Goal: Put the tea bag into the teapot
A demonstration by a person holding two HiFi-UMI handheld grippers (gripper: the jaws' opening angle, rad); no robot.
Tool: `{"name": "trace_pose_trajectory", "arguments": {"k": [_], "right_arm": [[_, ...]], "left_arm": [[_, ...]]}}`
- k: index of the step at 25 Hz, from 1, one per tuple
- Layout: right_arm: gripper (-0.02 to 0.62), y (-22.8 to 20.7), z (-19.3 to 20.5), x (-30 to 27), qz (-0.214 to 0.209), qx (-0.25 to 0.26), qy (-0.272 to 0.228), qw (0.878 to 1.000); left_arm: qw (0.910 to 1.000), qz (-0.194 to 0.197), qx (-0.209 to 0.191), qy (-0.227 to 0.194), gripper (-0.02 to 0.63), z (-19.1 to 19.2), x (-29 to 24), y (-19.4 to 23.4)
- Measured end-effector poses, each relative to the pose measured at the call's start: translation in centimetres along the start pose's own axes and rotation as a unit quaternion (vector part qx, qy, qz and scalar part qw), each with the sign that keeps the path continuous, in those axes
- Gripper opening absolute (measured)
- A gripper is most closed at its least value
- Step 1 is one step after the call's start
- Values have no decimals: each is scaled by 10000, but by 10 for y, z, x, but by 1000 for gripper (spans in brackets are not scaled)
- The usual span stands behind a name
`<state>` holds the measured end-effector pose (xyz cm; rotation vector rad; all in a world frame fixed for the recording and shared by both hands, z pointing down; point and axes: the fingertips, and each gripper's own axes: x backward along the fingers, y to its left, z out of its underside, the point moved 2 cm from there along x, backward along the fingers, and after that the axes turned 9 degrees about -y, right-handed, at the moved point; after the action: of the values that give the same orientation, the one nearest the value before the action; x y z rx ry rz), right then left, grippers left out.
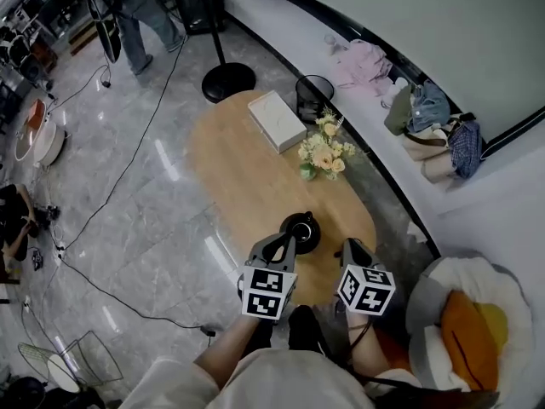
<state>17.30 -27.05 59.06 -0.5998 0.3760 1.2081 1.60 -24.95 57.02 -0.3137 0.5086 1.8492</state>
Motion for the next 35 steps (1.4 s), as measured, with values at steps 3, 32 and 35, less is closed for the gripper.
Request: {"name": "trace_pose_trajectory", "arguments": {"k": [3, 32, 35], "right_arm": [[35, 7, -13, 5, -72, 59, -102, 9999], [35, 15, -149, 56, -189, 670, -1539, 9856], [35, 12, -147, 59, -157, 671, -1522, 9859]], "left_arm": [[9999, -115, 6, -106, 31, -10, 7, 3], [9822, -935, -9, -1630, 17, -153, 51, 66], [9825, -976, 27, -1584, 17, -147, 52, 68]]}}
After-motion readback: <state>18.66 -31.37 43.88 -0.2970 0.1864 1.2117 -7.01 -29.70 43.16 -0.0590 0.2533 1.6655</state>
